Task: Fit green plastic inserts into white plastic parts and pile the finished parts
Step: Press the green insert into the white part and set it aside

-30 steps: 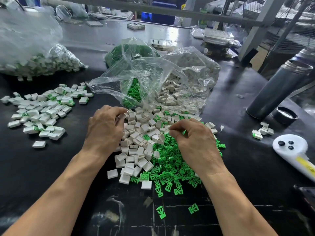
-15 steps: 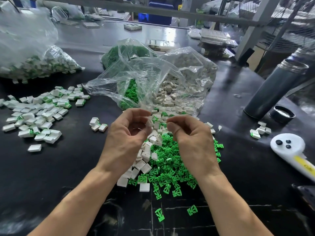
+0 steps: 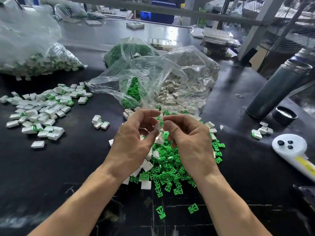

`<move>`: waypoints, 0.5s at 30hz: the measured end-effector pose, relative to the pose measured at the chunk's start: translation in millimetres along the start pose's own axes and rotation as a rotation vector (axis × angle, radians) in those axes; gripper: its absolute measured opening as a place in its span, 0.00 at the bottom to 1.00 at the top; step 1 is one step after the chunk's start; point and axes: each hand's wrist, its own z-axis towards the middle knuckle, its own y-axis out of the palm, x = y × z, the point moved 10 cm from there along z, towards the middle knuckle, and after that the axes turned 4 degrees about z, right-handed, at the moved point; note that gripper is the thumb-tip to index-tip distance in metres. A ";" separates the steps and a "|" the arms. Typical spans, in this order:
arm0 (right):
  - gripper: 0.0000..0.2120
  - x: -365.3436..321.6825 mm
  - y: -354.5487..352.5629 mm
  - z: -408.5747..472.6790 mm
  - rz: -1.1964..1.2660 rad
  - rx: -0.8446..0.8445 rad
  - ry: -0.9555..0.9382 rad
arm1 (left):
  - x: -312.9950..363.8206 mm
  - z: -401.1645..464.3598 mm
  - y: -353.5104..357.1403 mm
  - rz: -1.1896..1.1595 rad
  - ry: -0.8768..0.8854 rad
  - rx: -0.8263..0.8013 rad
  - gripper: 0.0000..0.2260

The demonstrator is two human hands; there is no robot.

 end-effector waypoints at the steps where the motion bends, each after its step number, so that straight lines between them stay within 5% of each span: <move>1: 0.03 -0.9 0.3 -0.1 -0.001 -0.002 -0.005 | -0.3 0.1 -0.5 -0.010 -0.007 0.003 0.18; 6: 0.06 -4.5 2.4 -0.5 -0.004 -0.027 -0.044 | -7.6 0.8 3.7 -0.252 -0.121 -0.034 0.12; 15: 0.09 -11.7 2.1 -1.1 -0.153 -0.061 -0.149 | -9.5 0.4 8.1 -0.353 -0.166 -0.134 0.11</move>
